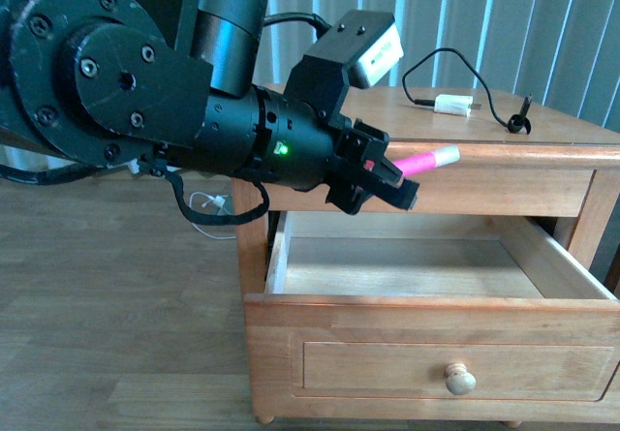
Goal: Place pink marker in drawer with both arms
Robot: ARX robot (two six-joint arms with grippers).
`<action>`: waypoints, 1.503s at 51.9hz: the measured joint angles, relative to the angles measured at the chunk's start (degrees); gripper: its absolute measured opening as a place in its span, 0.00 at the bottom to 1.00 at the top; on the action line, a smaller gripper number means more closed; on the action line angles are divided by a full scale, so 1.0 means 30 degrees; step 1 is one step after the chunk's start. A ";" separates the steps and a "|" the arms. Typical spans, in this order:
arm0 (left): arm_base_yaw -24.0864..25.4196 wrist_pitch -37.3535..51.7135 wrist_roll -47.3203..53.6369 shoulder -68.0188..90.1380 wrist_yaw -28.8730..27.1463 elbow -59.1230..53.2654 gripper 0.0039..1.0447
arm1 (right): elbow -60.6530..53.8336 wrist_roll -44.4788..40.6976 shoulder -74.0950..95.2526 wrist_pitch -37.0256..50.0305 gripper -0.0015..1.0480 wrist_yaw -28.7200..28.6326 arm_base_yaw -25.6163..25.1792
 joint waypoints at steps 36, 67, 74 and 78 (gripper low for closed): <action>-0.0007 0.1647 -0.0954 -0.0612 -0.8357 -0.1836 0.85 | 0.0000 0.0000 0.0000 0.0000 0.92 0.0000 0.0000; 0.3439 0.0211 -0.6994 -1.9424 -1.3027 -1.6954 0.95 | 0.0000 0.0000 0.0000 0.0000 0.92 0.0000 0.0000; 0.3453 -0.0947 -0.7810 -2.2491 -1.4367 -1.8731 0.95 | 0.0000 0.0000 0.0000 0.0000 0.92 0.0000 0.0000; 0.3519 -0.1530 -0.8327 -2.3729 -1.4498 -1.9271 0.95 | 0.0000 0.0000 0.0000 0.0000 0.92 0.0000 0.0000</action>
